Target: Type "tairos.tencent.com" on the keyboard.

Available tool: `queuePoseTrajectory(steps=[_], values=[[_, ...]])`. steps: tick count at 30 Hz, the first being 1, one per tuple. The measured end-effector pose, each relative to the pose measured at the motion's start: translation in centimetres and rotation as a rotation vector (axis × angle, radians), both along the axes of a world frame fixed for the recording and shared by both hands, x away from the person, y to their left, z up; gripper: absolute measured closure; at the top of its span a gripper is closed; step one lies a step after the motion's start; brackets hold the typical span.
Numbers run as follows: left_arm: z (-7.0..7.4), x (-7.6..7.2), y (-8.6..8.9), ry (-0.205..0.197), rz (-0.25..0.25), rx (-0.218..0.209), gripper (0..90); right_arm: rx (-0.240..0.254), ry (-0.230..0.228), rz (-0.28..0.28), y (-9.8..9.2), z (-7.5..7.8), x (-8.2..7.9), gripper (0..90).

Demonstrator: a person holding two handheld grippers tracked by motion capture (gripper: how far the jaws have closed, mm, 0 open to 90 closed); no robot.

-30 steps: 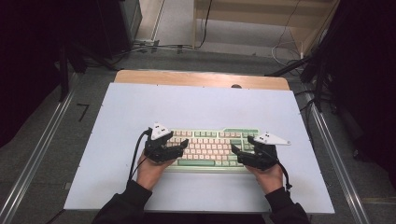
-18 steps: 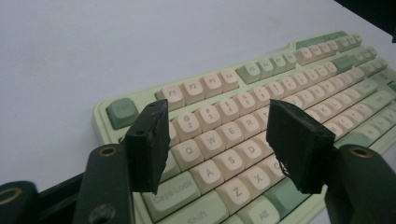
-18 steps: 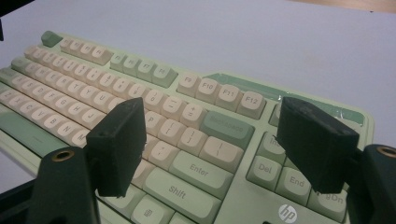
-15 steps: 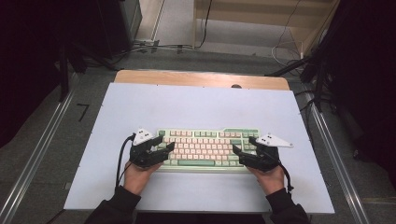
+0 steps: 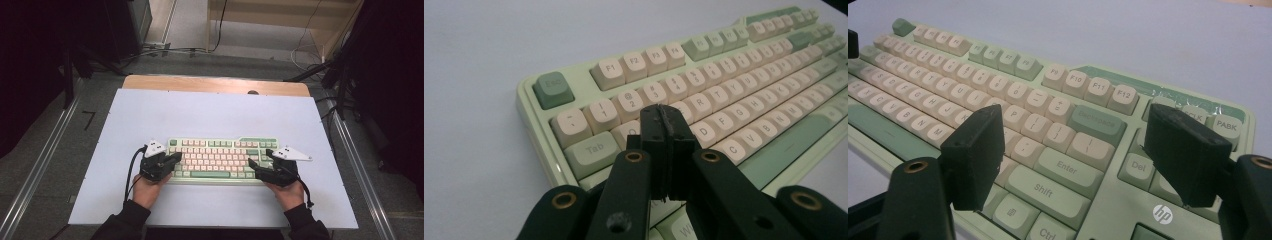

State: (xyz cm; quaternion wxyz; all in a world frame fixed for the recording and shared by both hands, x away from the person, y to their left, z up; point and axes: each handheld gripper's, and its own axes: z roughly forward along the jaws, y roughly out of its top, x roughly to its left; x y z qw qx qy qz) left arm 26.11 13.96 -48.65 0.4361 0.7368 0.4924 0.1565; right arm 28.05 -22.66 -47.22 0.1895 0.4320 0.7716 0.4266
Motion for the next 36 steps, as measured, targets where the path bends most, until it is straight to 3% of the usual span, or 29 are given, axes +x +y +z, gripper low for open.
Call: queuePoseTrajectory(steps=[10, 30, 34, 36], values=[[-0.46, 0.14, -0.59, 0.021, -0.008, 0.034, 90.0, -0.001, 0.0, -0.005, -0.17, -0.08, 0.02, 22.7], [-0.7, 0.29, -0.77, 0.034, -0.004, 0.046, 90.0, -0.001, 0.001, -0.003, -0.13, -0.08, 0.0, 22.7], [-0.71, 0.31, -0.65, 0.04, -0.007, 0.024, 88.5, 0.001, 0.0, -0.001, -0.12, -0.05, -0.02, 22.7], [-0.5, 0.22, -0.44, 0.034, -0.013, -0.012, 80.4, 0.002, -0.002, -0.001, -0.12, 0.01, -0.02, 22.7]])
